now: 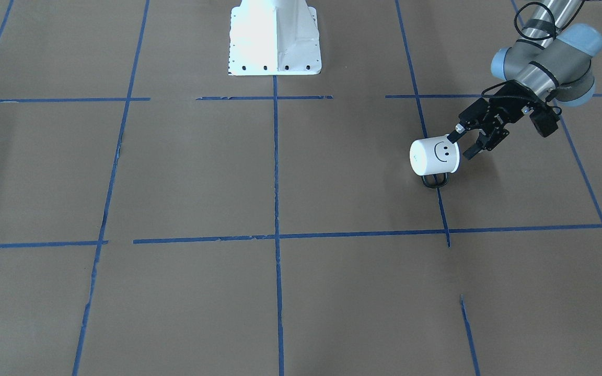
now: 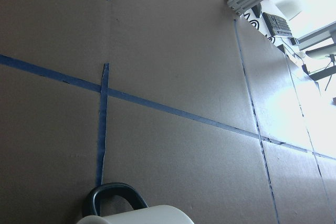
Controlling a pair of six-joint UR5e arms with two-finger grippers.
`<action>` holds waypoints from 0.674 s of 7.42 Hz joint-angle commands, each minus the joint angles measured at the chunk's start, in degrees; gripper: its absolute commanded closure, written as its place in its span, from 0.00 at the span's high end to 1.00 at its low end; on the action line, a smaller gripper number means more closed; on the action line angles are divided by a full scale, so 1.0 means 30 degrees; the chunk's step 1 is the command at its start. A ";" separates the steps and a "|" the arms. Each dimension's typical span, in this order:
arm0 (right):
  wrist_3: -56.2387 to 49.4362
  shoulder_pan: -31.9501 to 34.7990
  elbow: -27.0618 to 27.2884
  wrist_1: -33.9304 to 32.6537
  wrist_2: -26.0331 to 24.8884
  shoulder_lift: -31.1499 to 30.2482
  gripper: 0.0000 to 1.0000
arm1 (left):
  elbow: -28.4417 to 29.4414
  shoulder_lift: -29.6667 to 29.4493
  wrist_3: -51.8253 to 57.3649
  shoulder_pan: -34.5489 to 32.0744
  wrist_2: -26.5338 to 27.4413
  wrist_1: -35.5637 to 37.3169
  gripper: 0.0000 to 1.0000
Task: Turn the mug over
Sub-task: 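Move the left gripper toward the open end of the sideways white mug, then grasp the mug rim with the left gripper and push it farther away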
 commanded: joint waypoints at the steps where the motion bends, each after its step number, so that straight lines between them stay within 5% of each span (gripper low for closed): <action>1: 0.0000 0.0000 0.0000 0.0000 0.0000 0.0000 1.00 | 0.0992 -0.0959 -0.0382 0.0906 0.0853 -0.0946 0.97; 2: 0.0000 0.0000 0.0000 0.0000 0.0000 0.0000 1.00 | 0.1024 -0.0992 -0.0386 0.0909 0.0826 -0.1093 0.75; 3: 0.0000 0.0000 0.0000 0.0000 0.0000 0.0000 1.00 | 0.1111 -0.1050 -0.0386 0.0909 0.0245 -0.1095 0.26; 4: 0.0000 0.0000 0.0000 0.0000 0.0000 0.0000 1.00 | 0.1170 -0.1022 -0.0386 0.0909 -0.2110 -0.1095 0.00; 5: 0.0000 0.0000 0.0000 0.0000 0.0000 0.0000 1.00 | 0.1141 -0.1079 -0.0415 0.0880 -0.3061 -0.1095 0.00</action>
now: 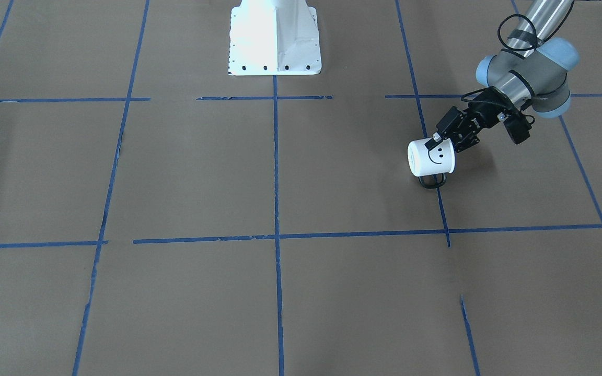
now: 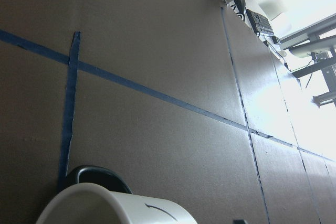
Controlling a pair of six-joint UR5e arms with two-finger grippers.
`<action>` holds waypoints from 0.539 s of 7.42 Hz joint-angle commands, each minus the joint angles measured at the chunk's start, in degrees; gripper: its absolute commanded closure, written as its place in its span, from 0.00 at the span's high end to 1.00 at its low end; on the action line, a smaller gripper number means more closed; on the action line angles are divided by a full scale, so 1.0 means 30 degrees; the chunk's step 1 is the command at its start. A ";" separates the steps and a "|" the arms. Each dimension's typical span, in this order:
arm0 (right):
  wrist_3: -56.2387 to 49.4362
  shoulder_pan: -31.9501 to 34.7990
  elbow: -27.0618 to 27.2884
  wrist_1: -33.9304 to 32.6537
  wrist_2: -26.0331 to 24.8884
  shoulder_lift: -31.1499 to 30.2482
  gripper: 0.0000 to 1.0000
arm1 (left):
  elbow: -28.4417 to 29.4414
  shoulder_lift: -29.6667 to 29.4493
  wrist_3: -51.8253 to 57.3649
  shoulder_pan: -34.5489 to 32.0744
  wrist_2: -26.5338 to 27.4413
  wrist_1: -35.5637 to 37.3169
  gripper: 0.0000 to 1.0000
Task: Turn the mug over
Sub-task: 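Grasp the mug rim with the left gripper and push it farther away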
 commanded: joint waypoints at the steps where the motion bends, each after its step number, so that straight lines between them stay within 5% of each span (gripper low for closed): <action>1: 0.0000 -0.0001 0.0000 0.0000 0.0000 0.0000 1.00 | -0.0010 -0.0283 -0.0260 -0.0157 -0.1655 0.0005 0.00; 4: 0.0000 -0.0001 0.0000 0.0000 0.0000 0.0000 1.00 | -0.0301 -0.2359 -0.2134 -0.0830 -0.2796 0.0296 0.00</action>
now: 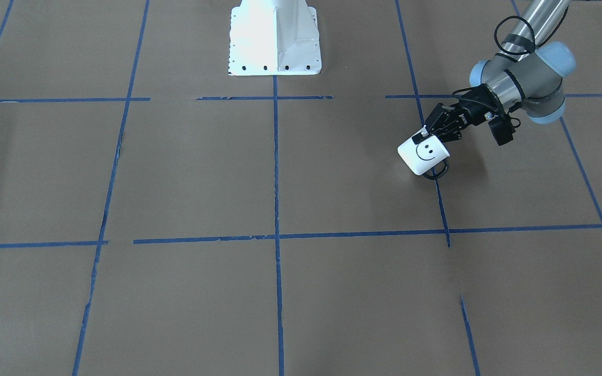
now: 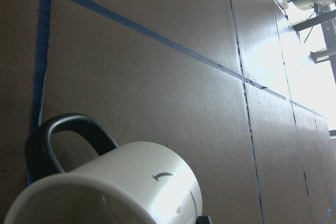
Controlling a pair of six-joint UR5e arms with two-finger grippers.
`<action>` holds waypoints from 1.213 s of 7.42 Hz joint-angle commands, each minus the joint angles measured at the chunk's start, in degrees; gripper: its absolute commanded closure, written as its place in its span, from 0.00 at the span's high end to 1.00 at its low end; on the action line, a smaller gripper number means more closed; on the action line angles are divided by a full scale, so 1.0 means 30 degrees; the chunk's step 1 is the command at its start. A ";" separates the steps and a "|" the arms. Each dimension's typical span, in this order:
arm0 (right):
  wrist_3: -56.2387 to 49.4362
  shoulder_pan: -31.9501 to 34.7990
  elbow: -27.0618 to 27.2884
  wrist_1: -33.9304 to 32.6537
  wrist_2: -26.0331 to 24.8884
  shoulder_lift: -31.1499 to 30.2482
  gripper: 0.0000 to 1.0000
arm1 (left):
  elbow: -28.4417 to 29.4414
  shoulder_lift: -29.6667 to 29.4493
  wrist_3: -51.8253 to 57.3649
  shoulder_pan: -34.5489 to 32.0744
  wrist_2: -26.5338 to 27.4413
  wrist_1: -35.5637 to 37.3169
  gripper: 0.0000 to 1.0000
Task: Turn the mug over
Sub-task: 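Grasp the mug rim with the left gripper and push it farther away, then lift the mug with the left gripper and rotate it upright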
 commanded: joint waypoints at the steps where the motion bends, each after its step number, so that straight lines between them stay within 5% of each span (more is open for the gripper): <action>1: 0.0000 0.0000 0.0000 0.0000 0.0000 -0.0001 1.00 | -0.0194 -0.1465 -0.0757 -0.0769 -0.1711 0.0891 0.00; 3: 0.0000 0.0000 0.0000 0.0000 0.0000 -0.0001 1.00 | -0.1502 -0.2523 -0.0877 -0.1153 -0.1869 0.2819 0.00; 6: 0.0000 0.0000 0.0000 0.0000 0.0000 -0.0001 1.00 | -0.6484 -0.5206 -0.0614 -0.1156 -0.3480 1.8944 0.00; 9: 0.0000 0.0000 0.0000 0.0000 0.0000 -0.0001 1.00 | -0.5852 -1.1969 0.0058 -0.0834 -0.3335 3.2034 0.00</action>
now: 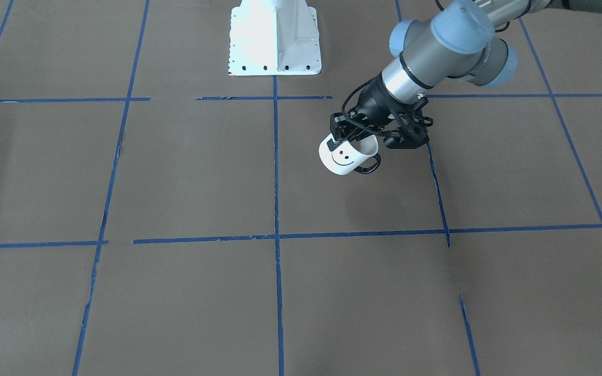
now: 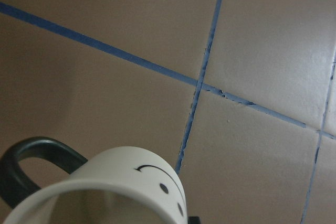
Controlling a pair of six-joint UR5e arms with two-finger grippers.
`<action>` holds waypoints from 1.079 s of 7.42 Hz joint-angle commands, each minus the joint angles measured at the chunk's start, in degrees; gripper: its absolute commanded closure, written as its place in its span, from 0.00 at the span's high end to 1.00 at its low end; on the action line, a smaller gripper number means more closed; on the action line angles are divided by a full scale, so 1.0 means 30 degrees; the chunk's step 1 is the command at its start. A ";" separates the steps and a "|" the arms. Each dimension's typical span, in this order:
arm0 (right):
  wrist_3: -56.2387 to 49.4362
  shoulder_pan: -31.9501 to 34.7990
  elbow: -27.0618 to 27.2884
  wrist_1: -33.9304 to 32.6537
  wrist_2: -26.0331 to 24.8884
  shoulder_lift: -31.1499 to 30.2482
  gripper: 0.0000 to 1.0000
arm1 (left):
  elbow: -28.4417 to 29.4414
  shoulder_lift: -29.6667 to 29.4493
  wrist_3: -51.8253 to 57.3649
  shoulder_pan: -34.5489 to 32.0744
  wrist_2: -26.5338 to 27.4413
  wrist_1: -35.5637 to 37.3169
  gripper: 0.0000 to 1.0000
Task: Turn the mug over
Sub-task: 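Lift the mug with the left gripper and rotate it upright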
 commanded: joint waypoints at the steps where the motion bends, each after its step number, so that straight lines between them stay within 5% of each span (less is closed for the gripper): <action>1: 0.0000 0.0000 0.0000 0.0000 0.0000 0.0000 1.00 | 0.1222 -0.3743 0.0962 0.0745 0.0024 0.6840 0.00; 4: 0.0000 0.0000 0.0000 0.0000 0.0000 0.0000 1.00 | 0.7570 -0.7466 0.0998 0.2916 0.2161 0.7766 0.00; 8: 0.0000 0.0000 0.0000 0.0000 0.0000 0.0000 1.00 | 0.9024 -0.8120 0.0998 0.3884 0.4272 0.7300 0.07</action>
